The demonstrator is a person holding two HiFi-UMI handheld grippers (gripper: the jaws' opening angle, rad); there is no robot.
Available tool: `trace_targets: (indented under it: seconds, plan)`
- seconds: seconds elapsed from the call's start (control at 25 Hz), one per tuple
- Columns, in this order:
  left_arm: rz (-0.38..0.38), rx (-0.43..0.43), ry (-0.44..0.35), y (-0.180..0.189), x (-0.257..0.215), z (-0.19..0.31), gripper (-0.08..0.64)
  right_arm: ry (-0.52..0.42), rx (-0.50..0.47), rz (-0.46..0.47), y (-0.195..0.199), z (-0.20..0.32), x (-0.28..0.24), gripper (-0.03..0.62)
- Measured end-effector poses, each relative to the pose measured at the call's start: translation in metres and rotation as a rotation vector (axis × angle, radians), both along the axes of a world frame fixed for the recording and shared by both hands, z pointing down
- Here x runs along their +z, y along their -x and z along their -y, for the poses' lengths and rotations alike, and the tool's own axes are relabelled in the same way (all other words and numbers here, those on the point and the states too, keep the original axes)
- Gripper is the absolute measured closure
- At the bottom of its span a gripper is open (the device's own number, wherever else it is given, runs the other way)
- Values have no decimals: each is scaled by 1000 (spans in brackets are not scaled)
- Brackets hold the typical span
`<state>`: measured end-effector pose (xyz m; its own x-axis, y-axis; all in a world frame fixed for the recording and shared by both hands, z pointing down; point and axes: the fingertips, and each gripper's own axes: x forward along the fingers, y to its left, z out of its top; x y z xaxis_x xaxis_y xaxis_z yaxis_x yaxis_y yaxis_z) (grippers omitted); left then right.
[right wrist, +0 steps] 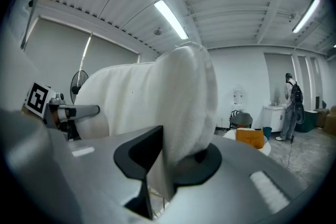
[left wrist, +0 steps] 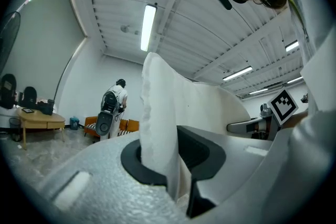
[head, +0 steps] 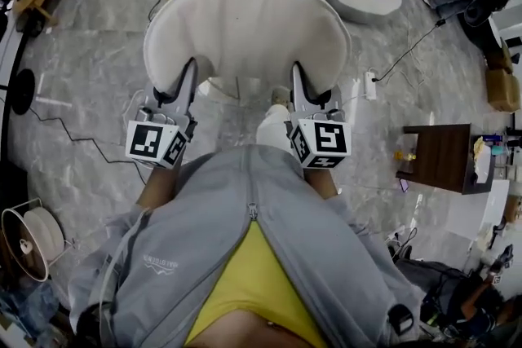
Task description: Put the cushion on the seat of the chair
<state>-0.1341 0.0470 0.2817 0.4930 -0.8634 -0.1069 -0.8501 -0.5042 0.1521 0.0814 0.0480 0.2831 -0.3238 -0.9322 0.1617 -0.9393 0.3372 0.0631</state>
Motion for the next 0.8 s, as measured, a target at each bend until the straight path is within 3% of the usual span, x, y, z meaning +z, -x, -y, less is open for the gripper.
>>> trace_targets:
  seconds: [0.2, 0.36, 0.6, 0.8]
  plan:
    - [0, -118, -14, -2, 10, 48, 497, -15, -121, 20, -1, 74, 14, 518]
    - [0, -229, -1, -14, 0, 111, 499, -6, -228, 24, -8, 162, 6, 518]
    - [-16, -418, 41, -42, -23, 205, 499, 37, -438, 3, -23, 294, -19, 518]
    - [-27, -526, 95, -64, -11, 251, 499, 79, -559, -5, -34, 363, -5, 518]
